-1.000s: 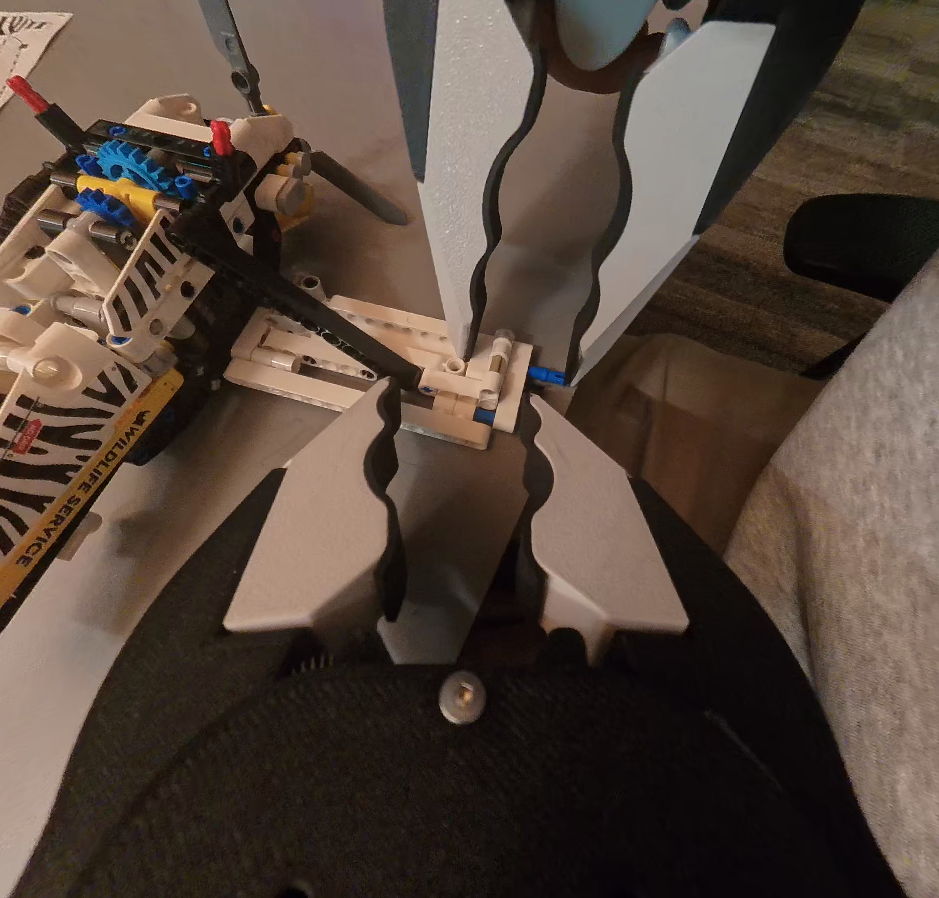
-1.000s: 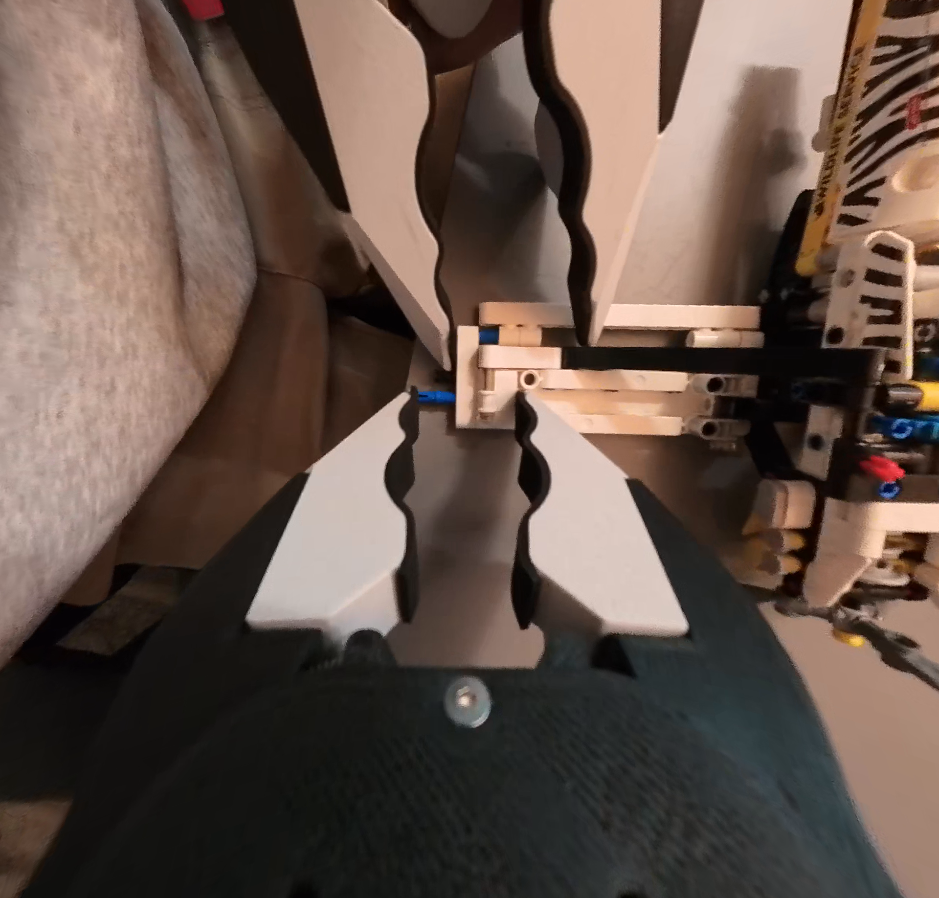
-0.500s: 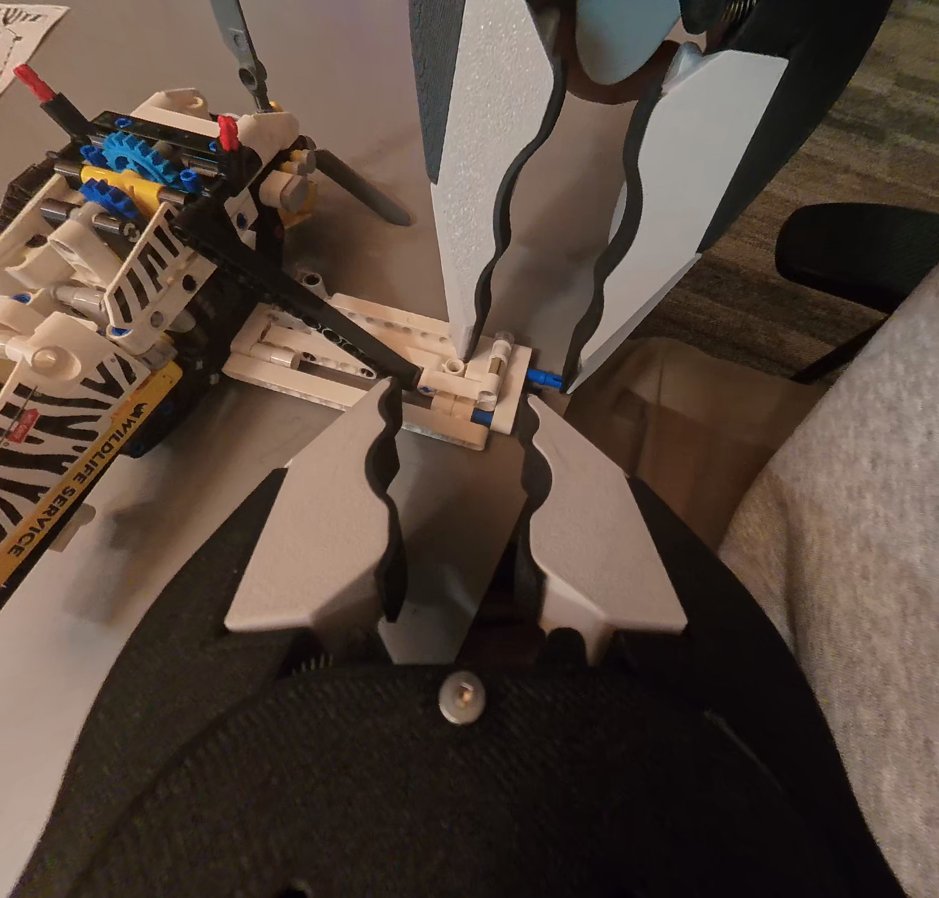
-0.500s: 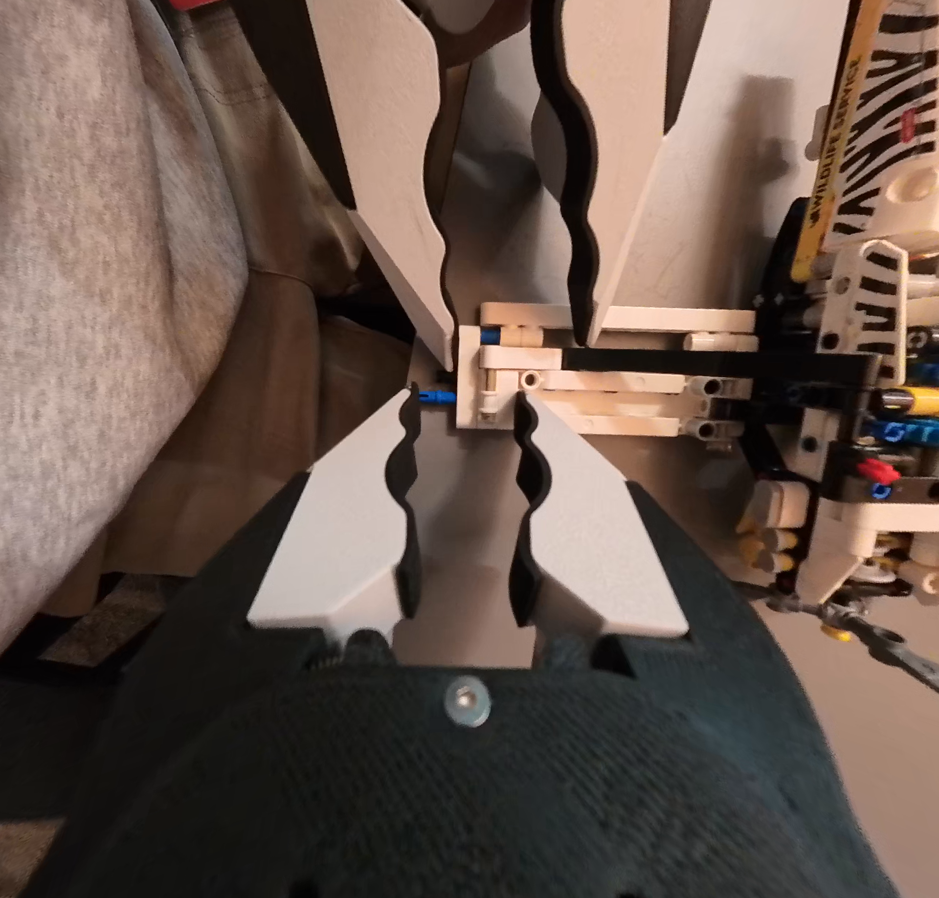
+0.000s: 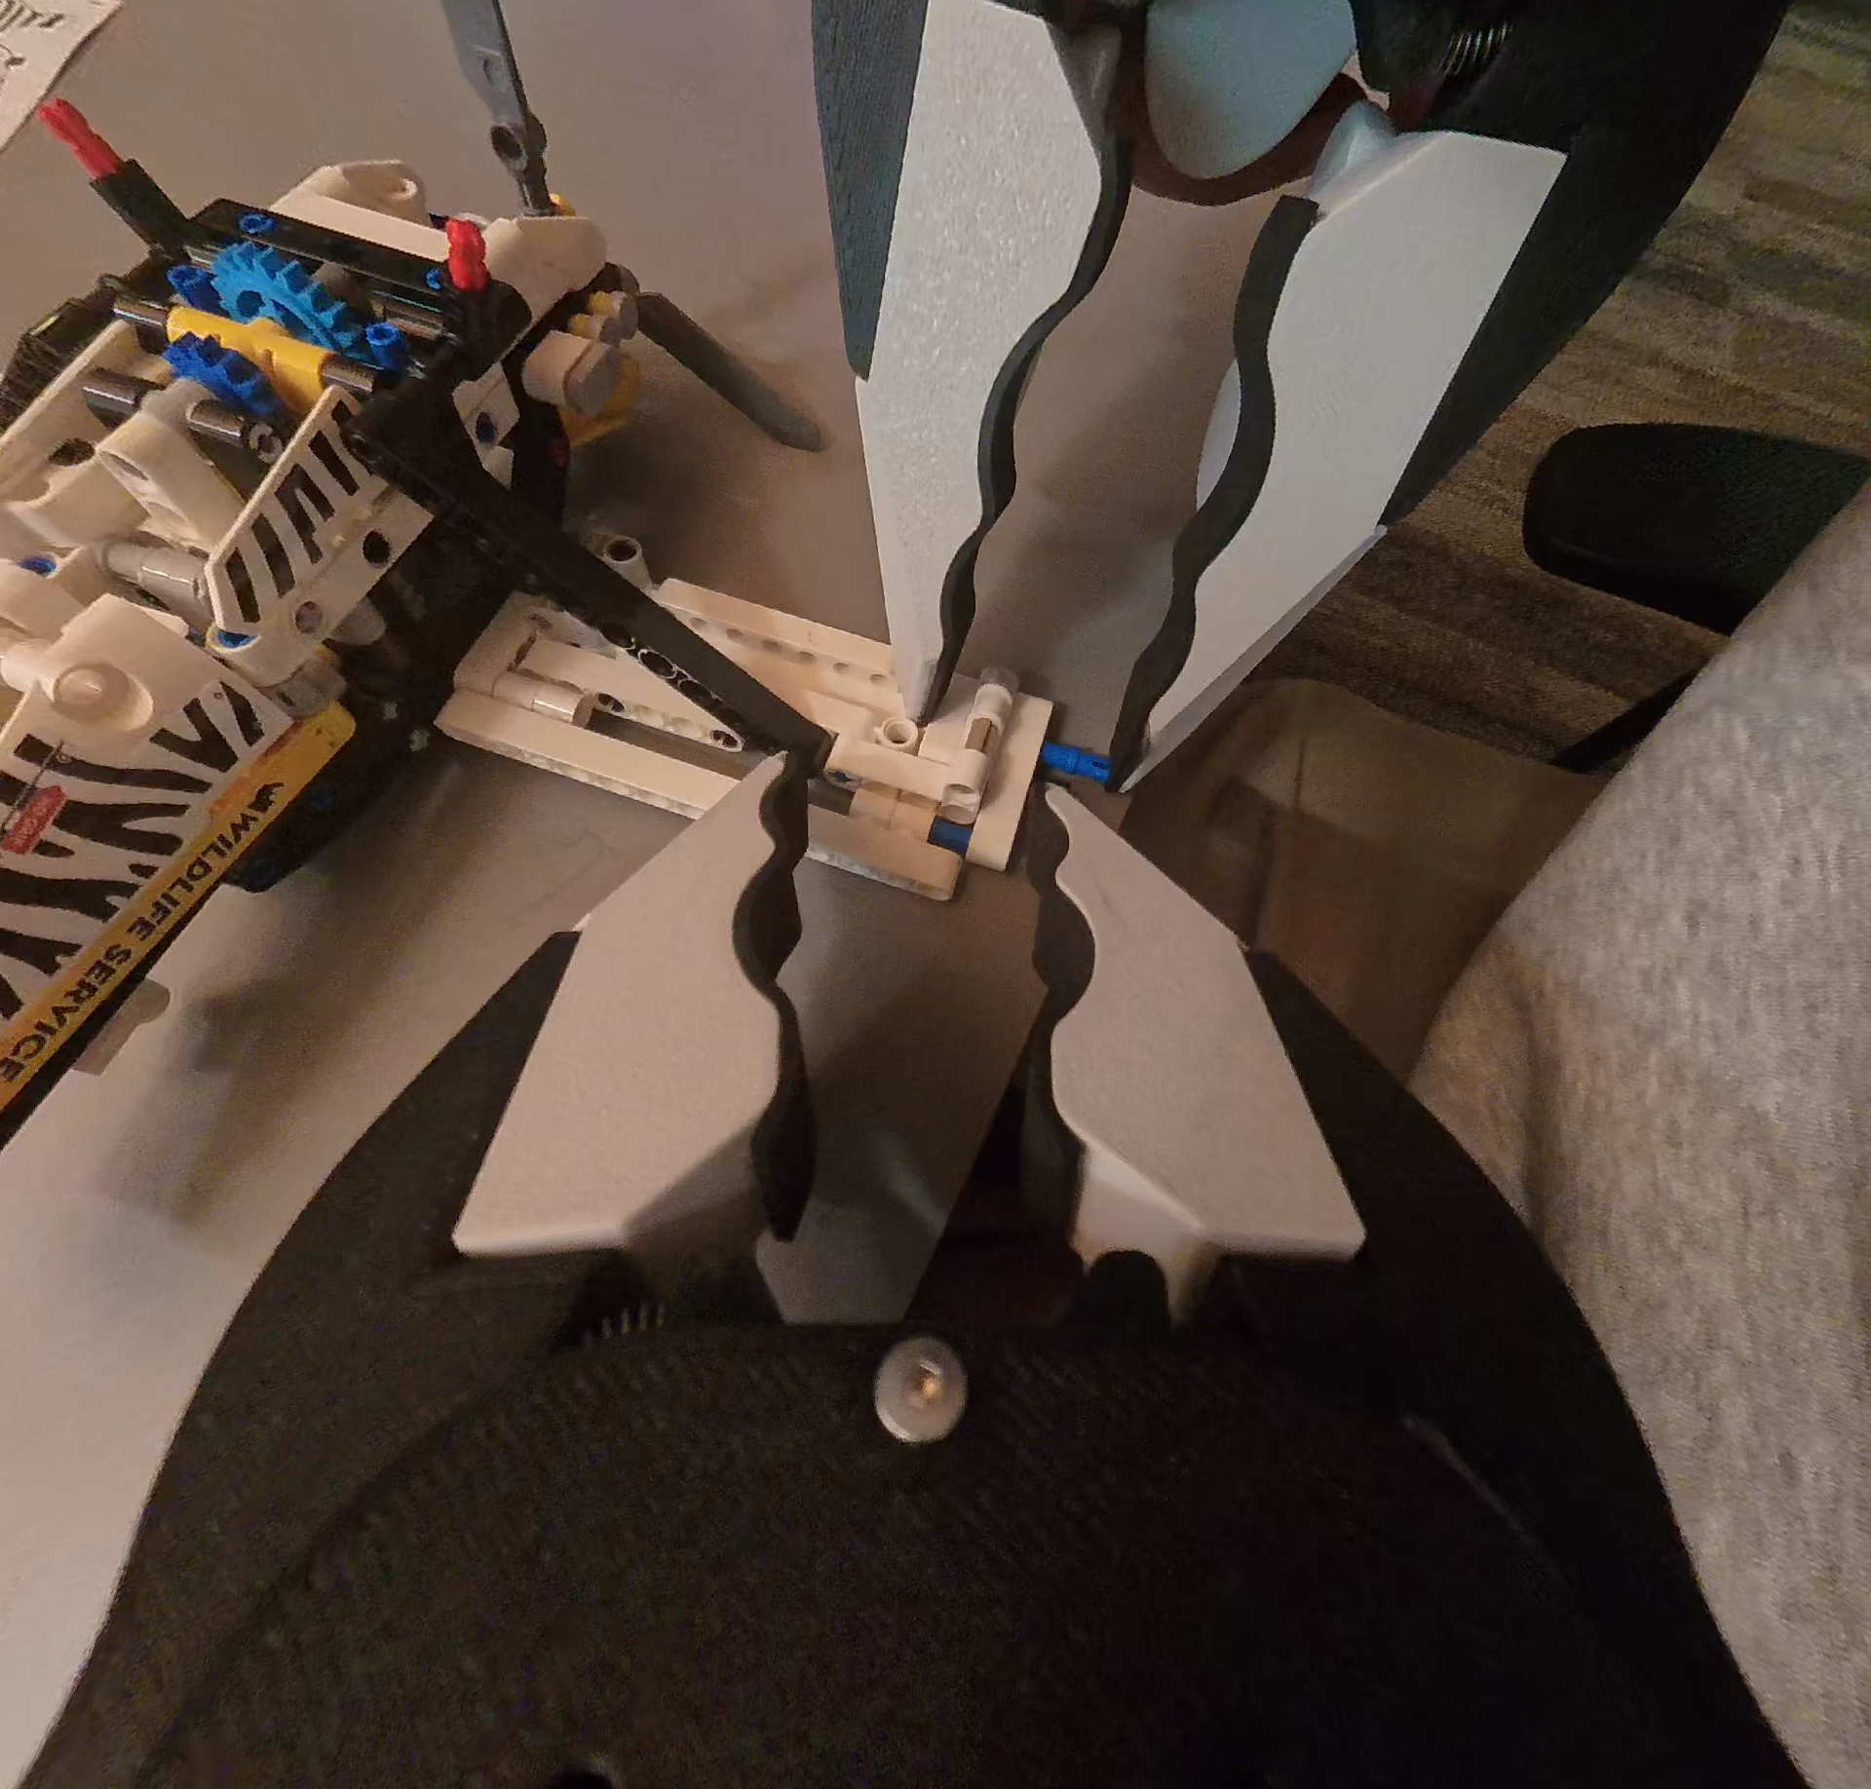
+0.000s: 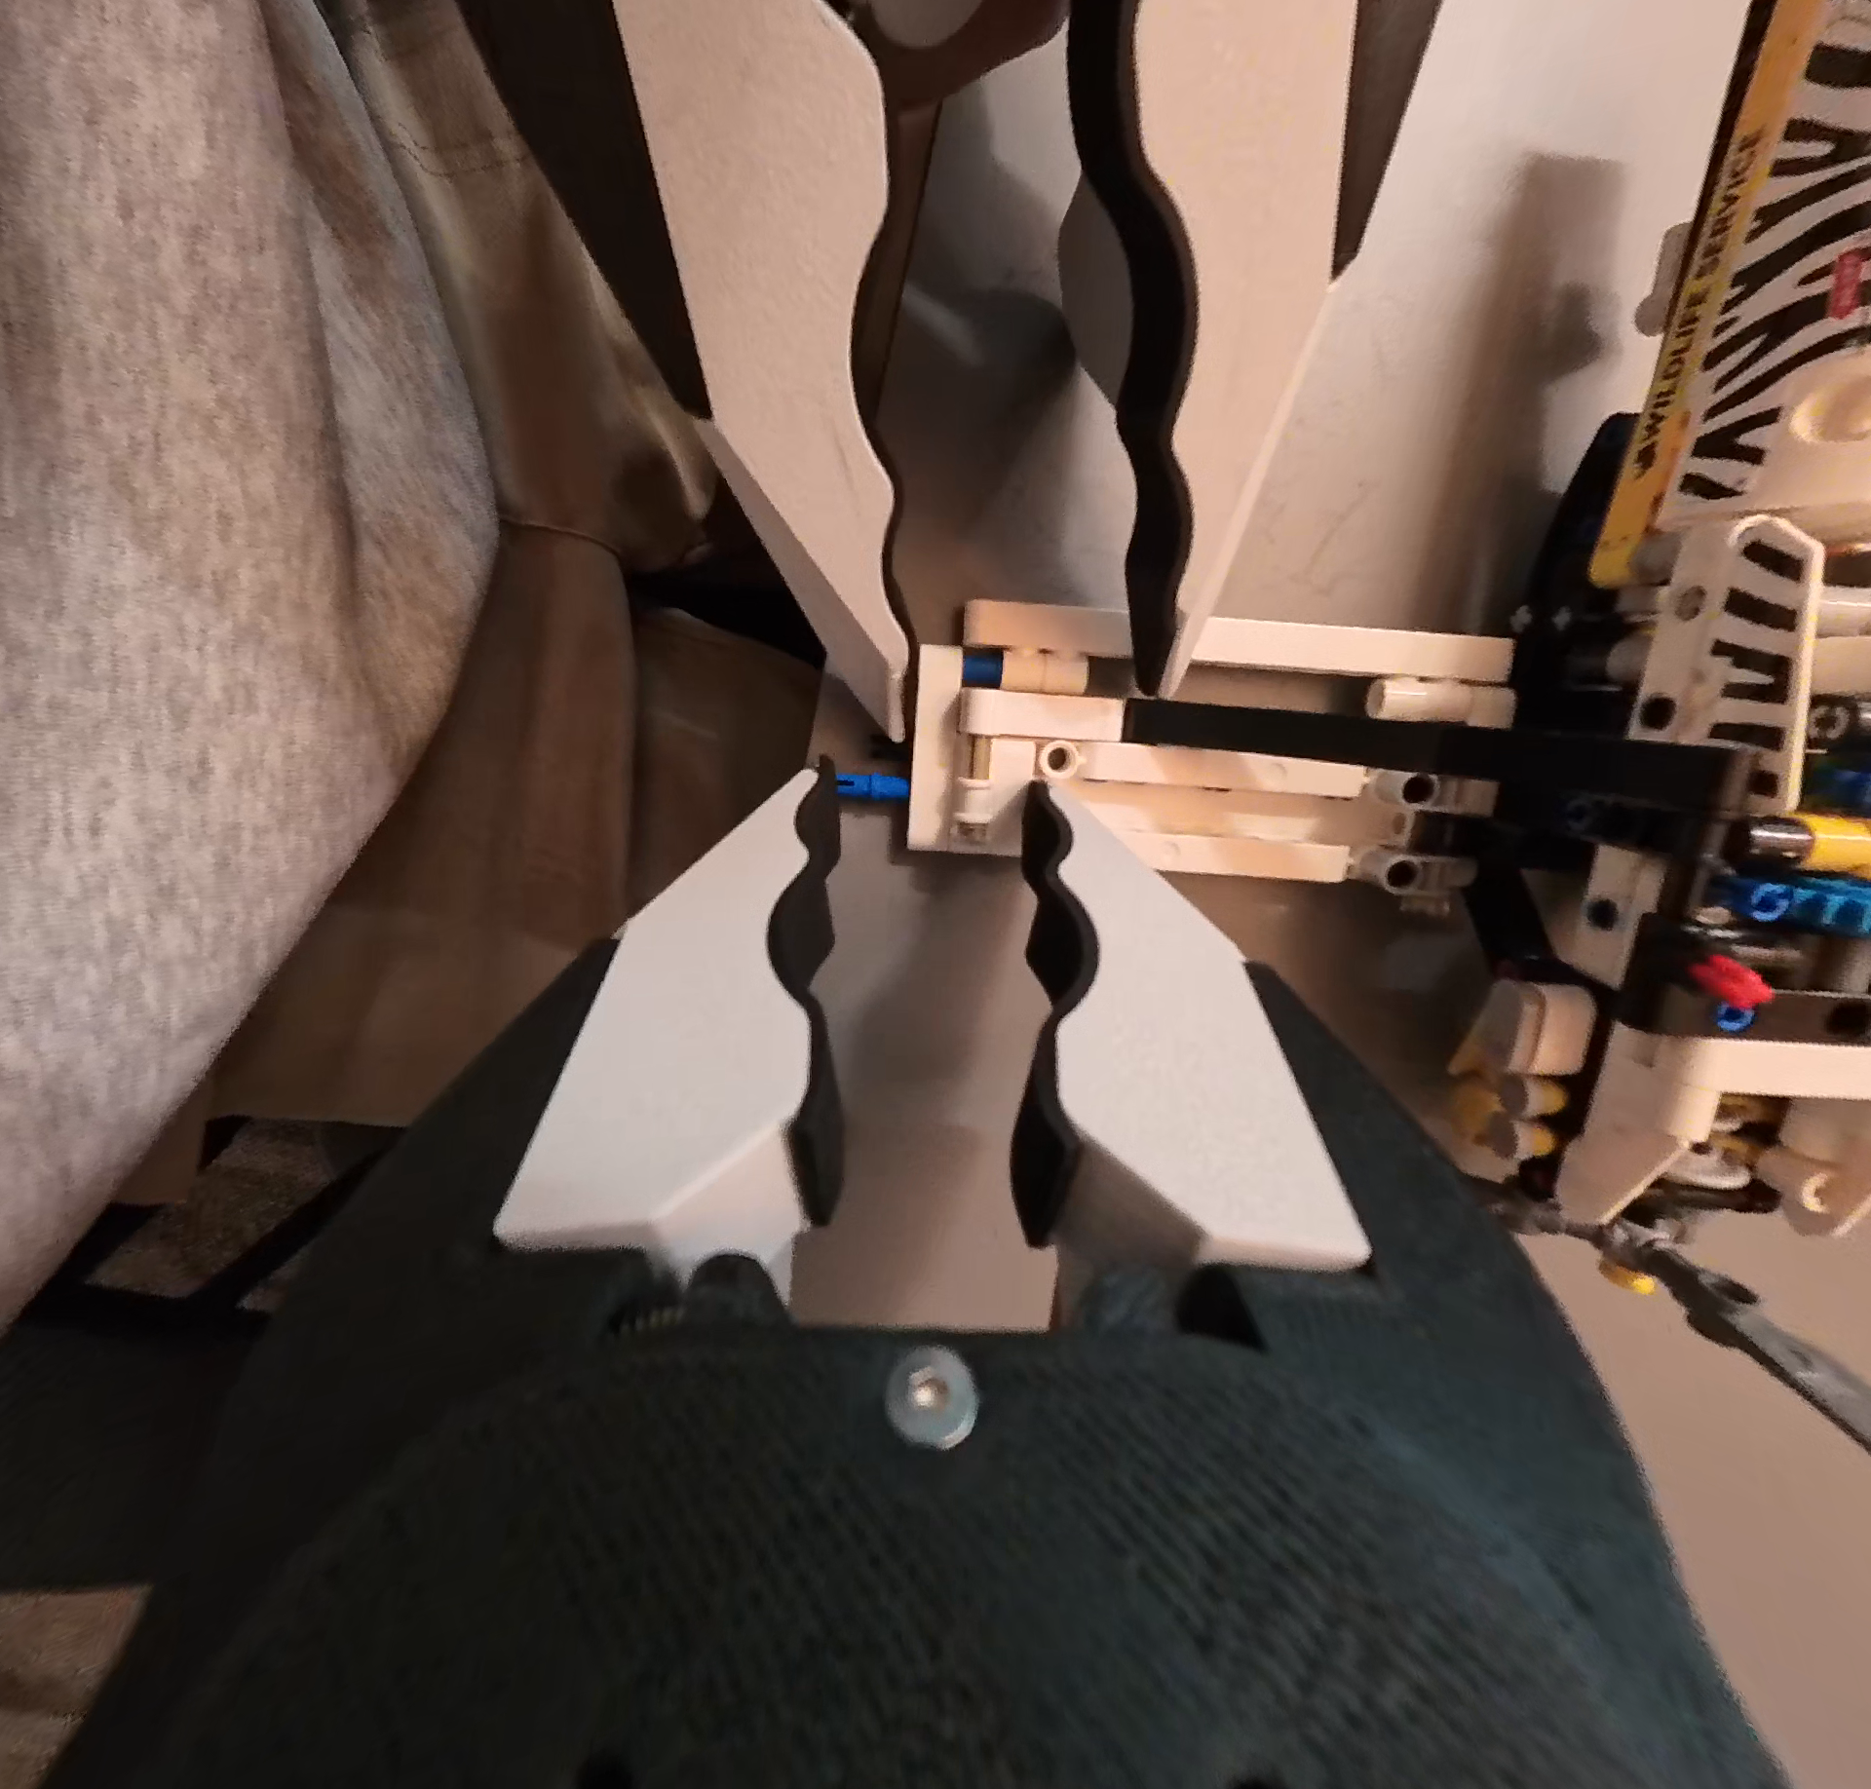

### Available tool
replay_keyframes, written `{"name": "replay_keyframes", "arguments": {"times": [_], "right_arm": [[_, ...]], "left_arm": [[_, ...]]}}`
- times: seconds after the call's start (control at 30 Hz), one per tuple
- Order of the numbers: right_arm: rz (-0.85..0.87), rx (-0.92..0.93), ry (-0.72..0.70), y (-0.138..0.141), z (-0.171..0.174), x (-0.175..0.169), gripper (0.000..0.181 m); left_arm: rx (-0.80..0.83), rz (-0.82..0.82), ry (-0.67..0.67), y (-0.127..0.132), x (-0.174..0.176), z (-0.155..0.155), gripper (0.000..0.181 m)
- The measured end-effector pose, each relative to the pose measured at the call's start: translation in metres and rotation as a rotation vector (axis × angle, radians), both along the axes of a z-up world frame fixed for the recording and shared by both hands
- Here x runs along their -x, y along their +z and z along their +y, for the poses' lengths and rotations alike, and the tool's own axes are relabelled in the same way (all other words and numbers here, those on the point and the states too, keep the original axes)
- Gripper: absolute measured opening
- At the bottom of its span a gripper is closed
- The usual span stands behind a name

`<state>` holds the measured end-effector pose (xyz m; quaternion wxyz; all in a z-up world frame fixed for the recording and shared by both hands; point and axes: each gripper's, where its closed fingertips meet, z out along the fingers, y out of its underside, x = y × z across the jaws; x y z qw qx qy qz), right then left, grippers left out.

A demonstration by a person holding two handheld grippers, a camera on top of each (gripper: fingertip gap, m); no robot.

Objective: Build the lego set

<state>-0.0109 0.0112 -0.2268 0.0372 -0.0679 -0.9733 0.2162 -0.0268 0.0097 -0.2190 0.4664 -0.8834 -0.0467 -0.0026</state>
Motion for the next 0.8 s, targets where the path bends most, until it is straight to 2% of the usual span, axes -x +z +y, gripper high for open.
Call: {"name": "replay_keyframes", "arguments": {"times": [0.3,0.47,0.5,0.8], "right_arm": [[-0.042,0.01,-0.002,-0.0022,-0.0009,0.0022,0.035],[-0.022,0.007,-0.01,-0.0006,-0.0001,0.0,0.035],[-0.003,0.003,-0.016,-0.0002,0.0001,0.0018,0.028],[0.015,0.012,-0.025,-0.0005,0.0006,0.0008,0.029]], "left_arm": [[-0.007,-0.009,0.005,0.0005,-0.001,0.0,0.041],[-0.012,-0.015,0.001,0.0008,-0.0025,0.0001,0.038],[-0.018,-0.021,-0.007,0.0014,-0.0044,0.0009,0.037],[-0.032,-0.051,-0.016,0.0028,-0.0071,0.0017,0.038]]}}
